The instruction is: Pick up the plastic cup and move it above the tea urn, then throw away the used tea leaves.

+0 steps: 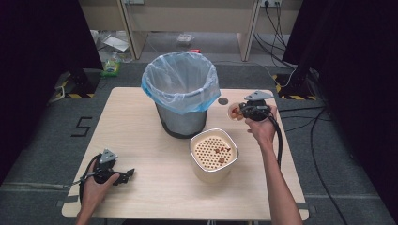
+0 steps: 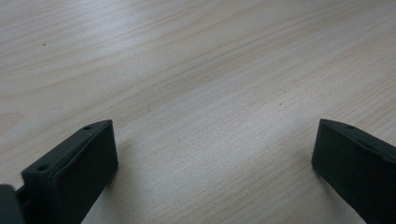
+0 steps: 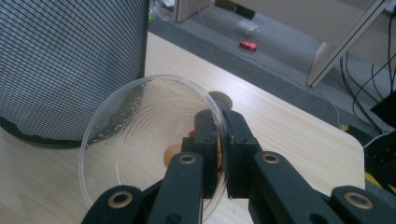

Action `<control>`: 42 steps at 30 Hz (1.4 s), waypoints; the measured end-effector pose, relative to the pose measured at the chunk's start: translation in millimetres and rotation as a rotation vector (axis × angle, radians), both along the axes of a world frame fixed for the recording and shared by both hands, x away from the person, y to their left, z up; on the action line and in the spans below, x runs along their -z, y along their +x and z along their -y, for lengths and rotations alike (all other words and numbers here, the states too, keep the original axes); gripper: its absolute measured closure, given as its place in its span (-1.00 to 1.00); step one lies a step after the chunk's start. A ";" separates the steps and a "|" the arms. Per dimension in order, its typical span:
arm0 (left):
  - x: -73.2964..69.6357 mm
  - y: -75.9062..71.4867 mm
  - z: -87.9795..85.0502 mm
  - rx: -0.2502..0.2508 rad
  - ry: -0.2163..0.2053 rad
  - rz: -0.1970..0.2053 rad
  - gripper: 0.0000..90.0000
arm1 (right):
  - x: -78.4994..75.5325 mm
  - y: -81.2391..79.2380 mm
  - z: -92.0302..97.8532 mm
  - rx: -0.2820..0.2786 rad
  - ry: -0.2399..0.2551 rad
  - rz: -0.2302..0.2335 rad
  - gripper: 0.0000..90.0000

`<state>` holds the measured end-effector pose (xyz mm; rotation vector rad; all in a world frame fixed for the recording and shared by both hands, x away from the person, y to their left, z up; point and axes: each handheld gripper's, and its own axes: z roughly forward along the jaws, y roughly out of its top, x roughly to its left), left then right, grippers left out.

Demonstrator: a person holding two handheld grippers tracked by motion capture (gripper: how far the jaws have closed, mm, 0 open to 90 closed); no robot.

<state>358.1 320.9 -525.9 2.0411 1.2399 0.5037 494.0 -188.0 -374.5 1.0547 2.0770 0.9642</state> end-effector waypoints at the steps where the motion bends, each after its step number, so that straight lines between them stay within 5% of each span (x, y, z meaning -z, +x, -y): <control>1: 0.0 0.0 0.0 0.000 0.000 0.000 -1.00 | -0.8 -1.5 -0.1 -0.001 -0.001 0.007 0.90; 10: 0.0 0.0 0.0 0.000 0.000 0.000 -1.00 | -10.9 -21.8 4.7 -0.007 -0.009 0.087 0.90; 23: 0.0 -0.1 0.0 0.000 0.000 0.000 -1.00 | -19.3 -61.0 -10.0 -0.095 -0.029 0.220 0.89; 34: 0.0 -0.2 0.1 0.000 0.001 0.001 -1.00 | -13.5 -89.8 -33.8 -0.130 -0.153 0.412 0.90; 37: -0.1 -0.4 0.3 0.001 0.004 0.003 -1.00 | -12.0 -100.3 -39.2 -0.142 -0.193 0.488 0.90; 40: 0.0 -0.7 0.3 0.001 0.003 0.005 -1.00 | -13.6 -112.6 -43.1 -0.165 -0.162 0.557 0.90; 42: 0.0 -0.8 0.2 0.001 0.003 0.005 -1.00 | -14.1 -121.7 -47.5 -0.173 -0.203 0.619 0.90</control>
